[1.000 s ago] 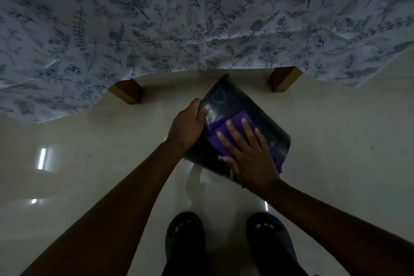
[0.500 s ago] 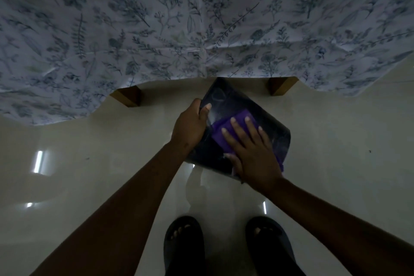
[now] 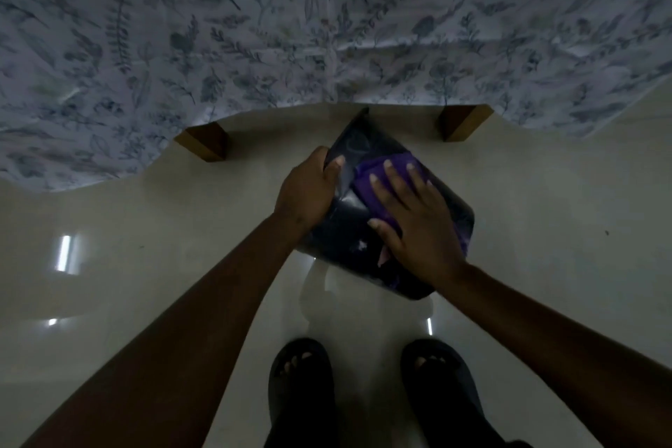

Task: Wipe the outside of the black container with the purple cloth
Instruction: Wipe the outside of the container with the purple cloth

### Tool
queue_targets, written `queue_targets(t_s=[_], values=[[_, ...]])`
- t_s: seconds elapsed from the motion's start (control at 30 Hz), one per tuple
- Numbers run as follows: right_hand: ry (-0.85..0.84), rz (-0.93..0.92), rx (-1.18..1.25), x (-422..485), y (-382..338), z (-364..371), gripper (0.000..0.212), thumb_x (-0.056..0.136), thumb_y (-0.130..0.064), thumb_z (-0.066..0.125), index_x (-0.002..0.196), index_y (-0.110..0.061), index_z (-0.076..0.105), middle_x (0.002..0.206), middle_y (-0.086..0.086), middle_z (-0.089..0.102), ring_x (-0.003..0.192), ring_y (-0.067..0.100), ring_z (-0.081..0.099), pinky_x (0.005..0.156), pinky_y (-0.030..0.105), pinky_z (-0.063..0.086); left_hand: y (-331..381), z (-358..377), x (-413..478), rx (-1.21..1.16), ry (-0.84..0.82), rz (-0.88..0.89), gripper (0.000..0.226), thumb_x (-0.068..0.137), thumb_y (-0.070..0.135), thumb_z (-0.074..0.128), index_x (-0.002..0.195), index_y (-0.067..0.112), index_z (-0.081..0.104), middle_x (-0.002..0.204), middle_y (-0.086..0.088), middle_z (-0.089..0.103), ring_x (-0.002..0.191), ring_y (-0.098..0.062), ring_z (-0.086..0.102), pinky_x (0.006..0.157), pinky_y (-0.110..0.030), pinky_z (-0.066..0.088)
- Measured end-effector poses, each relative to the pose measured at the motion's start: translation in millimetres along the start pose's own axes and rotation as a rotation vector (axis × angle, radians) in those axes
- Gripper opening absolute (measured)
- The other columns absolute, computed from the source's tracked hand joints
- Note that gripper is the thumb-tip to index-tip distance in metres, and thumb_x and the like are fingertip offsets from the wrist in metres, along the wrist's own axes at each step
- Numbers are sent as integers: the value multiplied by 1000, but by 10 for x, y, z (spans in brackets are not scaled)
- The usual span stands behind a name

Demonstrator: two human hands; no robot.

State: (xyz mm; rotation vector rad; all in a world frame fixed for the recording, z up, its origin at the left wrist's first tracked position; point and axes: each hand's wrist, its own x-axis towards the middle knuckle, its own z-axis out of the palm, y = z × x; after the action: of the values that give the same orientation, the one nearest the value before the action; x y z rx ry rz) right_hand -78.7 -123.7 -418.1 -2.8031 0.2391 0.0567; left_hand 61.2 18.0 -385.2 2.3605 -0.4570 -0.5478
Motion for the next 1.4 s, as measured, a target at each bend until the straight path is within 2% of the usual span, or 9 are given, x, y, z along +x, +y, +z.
queue_targets(t_s=[0.17,0.27,0.37,0.5,0.7,0.9,1.13,1.33,1.4], values=[[-19,97,276,247,78,-19,57,98,-49,28,150,-25,25,157,2,29,143,21,29,116,39,28,134,-55,143,106,-100,-64,36,101,37,39,109,6,56,106,-15,64,94,-31,59,72,-31,38],[-80,238,469,486,195,8,52,99,-49,31,147,-29,30,153,-1,38,137,19,40,110,38,35,137,-179,78,-86,-168,-94,34,98,38,47,110,8,58,100,-7,65,90,-23,62,72,-34,45],[-162,244,554,591,289,13,55,97,-55,28,147,-31,31,153,-3,38,137,19,40,112,39,33,4,-224,-128,-181,-213,-93,29,97,38,52,113,15,57,95,5,63,85,-11,61,68,-18,47],[-94,129,264,258,50,4,58,98,-51,25,151,-28,20,159,1,24,147,23,21,118,43,24,-121,-153,-241,-80,-111,-70,25,98,38,48,111,18,54,88,9,59,73,5,52,54,-3,36],[-95,-176,0,-352,-69,119,55,99,-50,19,150,-35,9,162,-2,7,150,28,5,119,49,11,75,-139,42,-68,-135,-29,30,100,35,43,113,11,56,100,-3,63,87,-19,59,63,-21,41],[-64,294,328,350,157,-39,53,101,-43,25,150,-21,26,155,5,32,142,24,32,114,39,29,-25,-127,4,-61,-141,-58,31,101,36,42,115,12,55,98,-1,60,83,-16,56,62,-15,38],[-87,-191,-21,-478,-131,174,57,96,-50,29,149,-36,12,160,-2,10,149,29,7,118,47,10,-8,-120,50,-91,-178,-90,30,100,37,43,112,13,55,102,-7,65,89,-23,62,73,-32,45],[-85,173,302,359,38,-44,58,98,-50,26,151,-25,21,158,3,26,146,22,23,116,38,21,17,-130,25,-91,-159,-87,33,100,37,43,114,11,56,100,-5,62,88,-21,59,65,-26,42],[-107,138,275,318,42,-32,61,97,-54,26,151,-27,18,160,1,22,147,20,18,116,35,17,-25,-141,5,-85,-155,-103,32,100,38,43,112,11,55,98,-4,62,87,-22,60,63,-24,42]])
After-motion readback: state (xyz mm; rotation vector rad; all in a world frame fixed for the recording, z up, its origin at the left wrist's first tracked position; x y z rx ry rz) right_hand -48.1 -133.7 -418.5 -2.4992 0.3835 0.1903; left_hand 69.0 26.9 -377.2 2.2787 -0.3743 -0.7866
